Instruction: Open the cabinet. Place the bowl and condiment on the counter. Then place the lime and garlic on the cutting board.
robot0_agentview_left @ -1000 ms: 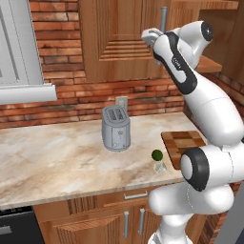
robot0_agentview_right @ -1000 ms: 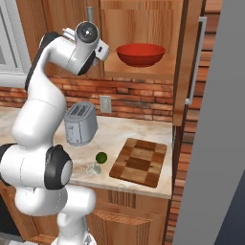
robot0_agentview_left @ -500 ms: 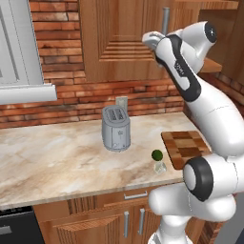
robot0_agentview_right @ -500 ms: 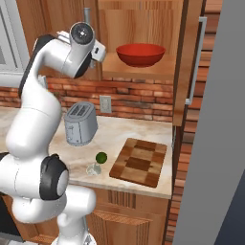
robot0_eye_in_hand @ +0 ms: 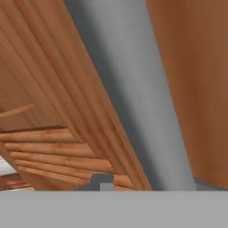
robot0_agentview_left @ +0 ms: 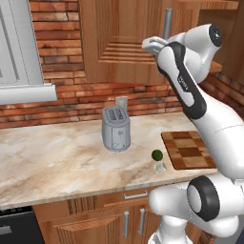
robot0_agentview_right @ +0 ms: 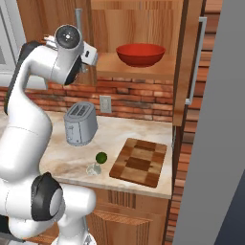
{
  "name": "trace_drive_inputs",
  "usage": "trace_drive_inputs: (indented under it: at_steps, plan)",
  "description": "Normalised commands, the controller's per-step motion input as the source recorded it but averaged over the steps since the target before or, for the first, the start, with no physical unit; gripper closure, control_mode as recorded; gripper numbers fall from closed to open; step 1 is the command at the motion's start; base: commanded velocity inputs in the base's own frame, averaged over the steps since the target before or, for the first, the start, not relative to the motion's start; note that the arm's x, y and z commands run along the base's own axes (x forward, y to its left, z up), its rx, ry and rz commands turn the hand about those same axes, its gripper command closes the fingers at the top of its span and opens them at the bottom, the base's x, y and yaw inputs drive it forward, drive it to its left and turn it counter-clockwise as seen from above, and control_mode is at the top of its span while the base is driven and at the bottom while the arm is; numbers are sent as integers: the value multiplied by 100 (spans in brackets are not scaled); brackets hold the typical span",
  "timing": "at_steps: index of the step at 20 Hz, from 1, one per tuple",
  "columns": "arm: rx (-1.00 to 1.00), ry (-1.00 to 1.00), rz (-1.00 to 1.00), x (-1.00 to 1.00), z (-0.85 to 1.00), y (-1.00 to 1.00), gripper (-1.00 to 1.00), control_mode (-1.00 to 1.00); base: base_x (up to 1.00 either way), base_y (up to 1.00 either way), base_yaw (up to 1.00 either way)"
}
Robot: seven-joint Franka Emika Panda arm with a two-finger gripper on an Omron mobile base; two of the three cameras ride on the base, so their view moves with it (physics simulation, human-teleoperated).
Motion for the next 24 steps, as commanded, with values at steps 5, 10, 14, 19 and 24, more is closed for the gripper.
trace_drive_inputs:
  at_steps: [5,10,14,19,24]
  plan:
    - [-6,0,0,-49,-18,100,100,-100,0,0,0]
    - [-7,0,0,-48,-21,100,100,-100,0,0,0]
    - [-8,0,0,-41,-25,100,100,-100,0,0,0]
    - [-8,0,0,-38,-28,100,100,-100,0,0,0]
    - [-9,0,0,-38,-29,100,100,-100,0,0,0]
